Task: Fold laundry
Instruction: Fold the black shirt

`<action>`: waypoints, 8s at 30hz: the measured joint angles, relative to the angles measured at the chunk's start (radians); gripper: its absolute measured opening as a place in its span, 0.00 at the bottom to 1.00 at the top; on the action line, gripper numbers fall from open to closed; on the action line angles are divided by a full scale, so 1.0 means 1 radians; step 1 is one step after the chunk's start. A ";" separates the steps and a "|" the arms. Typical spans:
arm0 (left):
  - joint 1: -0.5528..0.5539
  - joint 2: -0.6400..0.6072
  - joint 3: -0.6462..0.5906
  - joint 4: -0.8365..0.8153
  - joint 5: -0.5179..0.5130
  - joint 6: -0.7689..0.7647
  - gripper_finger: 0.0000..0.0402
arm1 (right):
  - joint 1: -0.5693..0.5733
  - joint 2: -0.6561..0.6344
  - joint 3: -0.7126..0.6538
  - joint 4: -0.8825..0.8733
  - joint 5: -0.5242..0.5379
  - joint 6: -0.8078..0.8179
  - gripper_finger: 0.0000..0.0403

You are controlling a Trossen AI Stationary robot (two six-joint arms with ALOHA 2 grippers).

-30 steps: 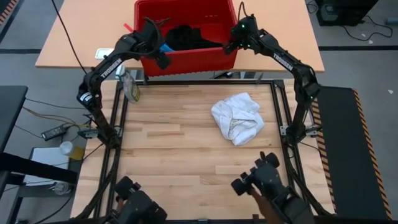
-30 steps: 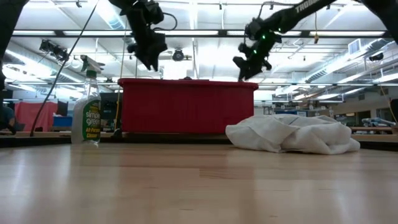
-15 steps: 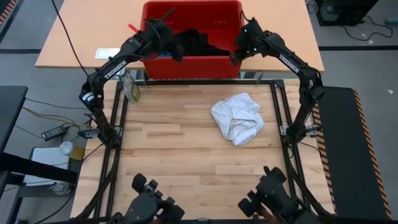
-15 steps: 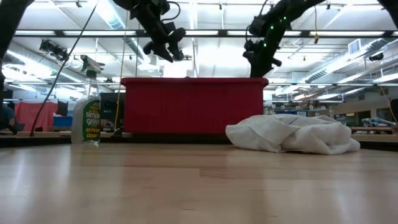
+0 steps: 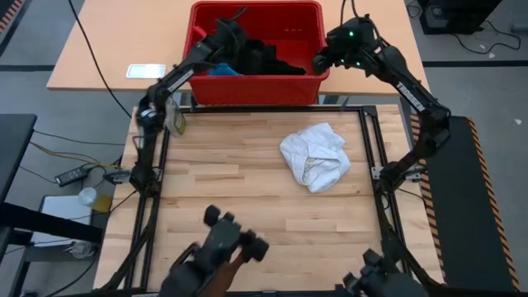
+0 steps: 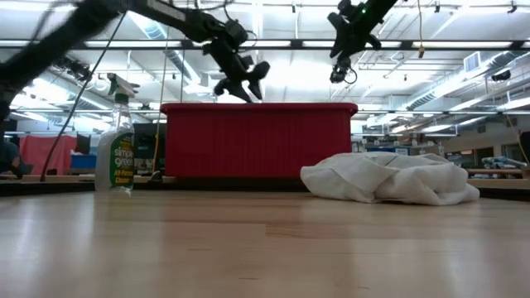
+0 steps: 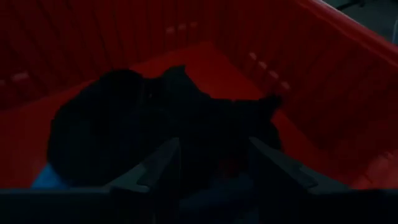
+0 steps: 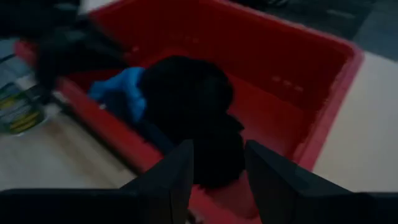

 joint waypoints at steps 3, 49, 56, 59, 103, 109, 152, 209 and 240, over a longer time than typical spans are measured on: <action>0.027 0.129 0.135 -0.024 0.007 -0.007 0.47 | 0.025 -0.010 0.000 -0.039 -0.005 0.014 0.38; 0.115 -0.102 -0.010 0.663 0.572 0.095 0.00 | 0.190 -0.007 -0.031 -0.048 0.072 0.041 0.38; 0.121 -0.263 0.004 1.158 0.711 -0.291 0.00 | 0.189 -0.007 -0.031 0.110 -0.182 0.005 0.38; 0.120 -0.300 -0.003 1.164 0.730 -0.405 0.00 | 0.223 0.008 -0.028 0.213 -0.364 -0.030 0.38; -0.833 -0.438 -0.010 -0.667 0.069 0.093 0.00 | 0.766 -0.091 -0.040 -0.275 -0.025 0.255 0.38; -0.989 -0.371 -0.097 -0.808 -0.322 -0.039 0.00 | 0.845 -0.089 -0.135 -0.212 -0.022 0.372 0.38; -1.091 -0.846 -1.632 0.503 -0.025 -0.145 0.33 | 1.099 0.064 -0.705 0.765 0.282 1.411 0.38; -1.205 -0.706 -1.058 -0.443 -0.323 -1.169 0.52 | 1.206 -0.306 -0.705 0.386 0.273 0.567 0.38; -1.133 -1.072 -1.872 0.791 -0.481 -1.212 0.32 | 1.251 -0.301 -0.705 0.459 0.340 0.546 0.38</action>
